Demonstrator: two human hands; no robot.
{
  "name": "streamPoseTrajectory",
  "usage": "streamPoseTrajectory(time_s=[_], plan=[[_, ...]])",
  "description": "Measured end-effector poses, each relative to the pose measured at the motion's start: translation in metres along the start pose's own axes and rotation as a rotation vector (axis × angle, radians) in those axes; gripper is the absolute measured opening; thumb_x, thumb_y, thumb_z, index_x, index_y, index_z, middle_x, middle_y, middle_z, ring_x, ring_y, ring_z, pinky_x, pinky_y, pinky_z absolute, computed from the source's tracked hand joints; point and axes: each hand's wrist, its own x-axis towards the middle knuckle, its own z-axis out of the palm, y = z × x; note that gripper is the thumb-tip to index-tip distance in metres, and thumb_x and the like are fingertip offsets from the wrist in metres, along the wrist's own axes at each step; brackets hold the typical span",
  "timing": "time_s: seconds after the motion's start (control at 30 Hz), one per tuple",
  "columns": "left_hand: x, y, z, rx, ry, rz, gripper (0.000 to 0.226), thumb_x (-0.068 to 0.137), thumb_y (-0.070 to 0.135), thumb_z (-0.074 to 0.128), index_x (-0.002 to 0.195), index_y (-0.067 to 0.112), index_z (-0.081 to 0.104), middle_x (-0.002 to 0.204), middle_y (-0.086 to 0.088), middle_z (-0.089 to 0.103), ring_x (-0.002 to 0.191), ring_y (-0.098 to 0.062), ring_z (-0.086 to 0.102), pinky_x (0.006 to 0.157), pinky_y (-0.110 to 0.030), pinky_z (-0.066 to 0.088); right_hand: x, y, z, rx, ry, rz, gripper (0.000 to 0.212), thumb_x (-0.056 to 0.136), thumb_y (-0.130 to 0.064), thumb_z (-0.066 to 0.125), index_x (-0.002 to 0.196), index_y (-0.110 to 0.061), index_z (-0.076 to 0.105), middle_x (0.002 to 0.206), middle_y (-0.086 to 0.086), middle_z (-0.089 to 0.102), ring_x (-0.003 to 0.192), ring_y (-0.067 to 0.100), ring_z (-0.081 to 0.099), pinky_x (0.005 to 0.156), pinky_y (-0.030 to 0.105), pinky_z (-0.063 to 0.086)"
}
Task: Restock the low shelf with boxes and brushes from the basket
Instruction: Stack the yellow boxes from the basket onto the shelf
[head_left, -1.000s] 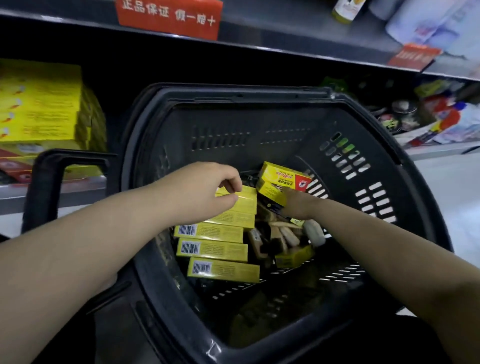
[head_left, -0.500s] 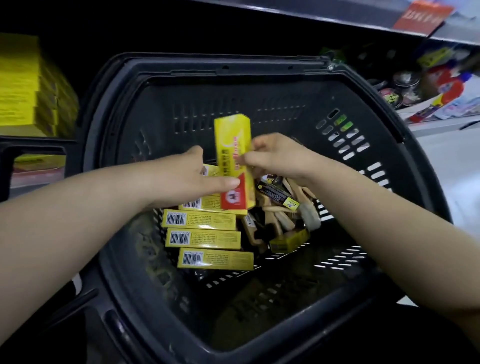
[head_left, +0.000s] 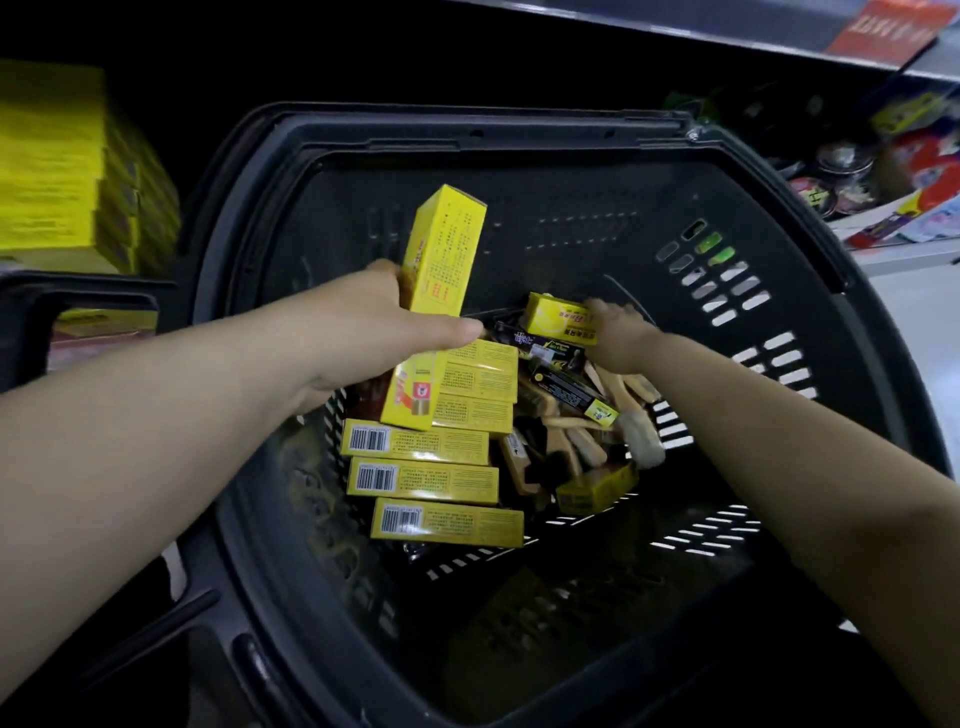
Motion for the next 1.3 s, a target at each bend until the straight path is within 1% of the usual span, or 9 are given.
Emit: streamPoseTrajectory(time_s=[0.13, 0.23, 0.4, 0.5, 0.7, 0.8, 0.93, 1.03, 1.3], plan=[[-0.001, 0.003, 0.000, -0.050, -0.037, -0.033, 0.074, 0.069, 0.058, 0.069, 0.129, 0.021, 0.046, 0.119, -0.001, 0.063, 0.114, -0.020, 0.056, 0.098, -0.037, 0.042, 0.001, -0.006, -0.002, -0.145, 0.103, 0.036, 0.066, 0.091, -0.022, 0.053, 0.148, -0.027, 0.019, 0.145, 0.018, 0.026, 0.131, 0.039, 0.031, 0.104, 0.047, 0.034], [-0.005, 0.006, 0.002, -0.138, -0.039, -0.047, 0.044, 0.079, 0.054, 0.062, 0.111, 0.026, 0.053, 0.110, 0.000, 0.068, 0.104, -0.018, 0.062, 0.087, -0.033, 0.045, -0.010, -0.019, -0.008, -0.166, 0.181, 0.029, 0.052, 0.090, -0.031, 0.057, 0.136, -0.017, 0.037, 0.137, 0.017, 0.036, 0.123, 0.037, 0.040, 0.097, 0.045, 0.040], [-0.007, 0.009, 0.003, -0.260, -0.051, -0.052, 0.029, 0.085, 0.047, 0.059, 0.104, 0.026, 0.055, 0.108, -0.003, 0.068, 0.101, -0.021, 0.064, 0.094, -0.037, 0.045, -0.050, -0.044, -0.060, 0.323, 0.143, -0.094, 0.031, 0.076, -0.034, 0.072, 0.080, -0.014, 0.048, 0.079, 0.003, 0.057, 0.073, 0.020, 0.056, 0.050, 0.026, 0.040], [-0.006, 0.009, 0.002, -0.285, -0.037, -0.057, 0.050, 0.082, 0.045, 0.063, 0.117, 0.010, 0.056, 0.106, -0.006, 0.071, 0.097, -0.023, 0.067, 0.094, -0.040, 0.049, -0.090, -0.070, -0.077, 0.935, -0.140, -0.238, 0.026, 0.080, -0.031, 0.071, 0.078, -0.016, 0.049, 0.079, 0.003, 0.070, 0.068, 0.013, 0.070, 0.052, 0.019, 0.051], [-0.010, 0.010, 0.002, -0.320, -0.067, 0.000, 0.036, 0.075, 0.033, 0.071, 0.104, 0.011, 0.066, 0.095, -0.006, 0.075, 0.086, -0.018, 0.071, 0.077, -0.030, 0.054, -0.116, -0.102, -0.077, 1.134, -0.220, -0.453, 0.037, 0.094, -0.042, 0.048, 0.071, -0.014, 0.055, 0.073, 0.003, 0.067, 0.069, 0.016, 0.070, 0.059, 0.020, 0.054], [-0.010, 0.009, 0.001, -0.302, -0.023, 0.017, 0.031, 0.073, 0.026, 0.075, 0.102, 0.019, 0.064, 0.093, -0.004, 0.075, 0.085, -0.020, 0.071, 0.074, -0.032, 0.054, -0.110, -0.085, -0.075, 1.274, -0.464, -0.491, 0.041, 0.091, -0.049, 0.046, 0.085, -0.011, 0.060, 0.089, 0.005, 0.072, 0.084, 0.021, 0.070, 0.074, 0.027, 0.057], [-0.007, 0.007, 0.000, -0.287, -0.006, 0.007, 0.041, 0.068, 0.024, 0.078, 0.105, 0.019, 0.061, 0.092, -0.006, 0.075, 0.086, -0.022, 0.071, 0.082, -0.039, 0.054, -0.082, -0.052, -0.022, 0.500, -0.627, -0.362, 0.030, 0.096, -0.028, 0.048, 0.121, -0.015, 0.058, 0.123, 0.002, 0.062, 0.108, 0.014, 0.060, 0.093, 0.029, 0.045], [-0.006, 0.007, 0.000, -0.261, -0.009, 0.017, 0.042, 0.067, 0.022, 0.079, 0.106, 0.017, 0.062, 0.095, -0.007, 0.074, 0.088, -0.024, 0.071, 0.086, -0.041, 0.053, -0.076, -0.036, 0.031, -0.150, -0.860, -0.226, 0.042, 0.096, -0.011, 0.048, 0.138, -0.010, 0.043, 0.139, 0.012, 0.046, 0.107, 0.021, 0.048, 0.077, 0.025, 0.044], [-0.005, 0.007, 0.001, -0.230, -0.010, 0.052, 0.027, 0.070, 0.020, 0.077, 0.095, 0.020, 0.065, 0.089, -0.004, 0.075, 0.085, -0.024, 0.071, 0.088, -0.041, 0.052, -0.071, -0.051, 0.062, -0.644, -0.753, -0.369, 0.071, 0.084, -0.007, 0.064, 0.146, -0.021, 0.031, 0.145, 0.008, 0.037, 0.127, 0.030, 0.043, 0.090, 0.040, 0.047]])
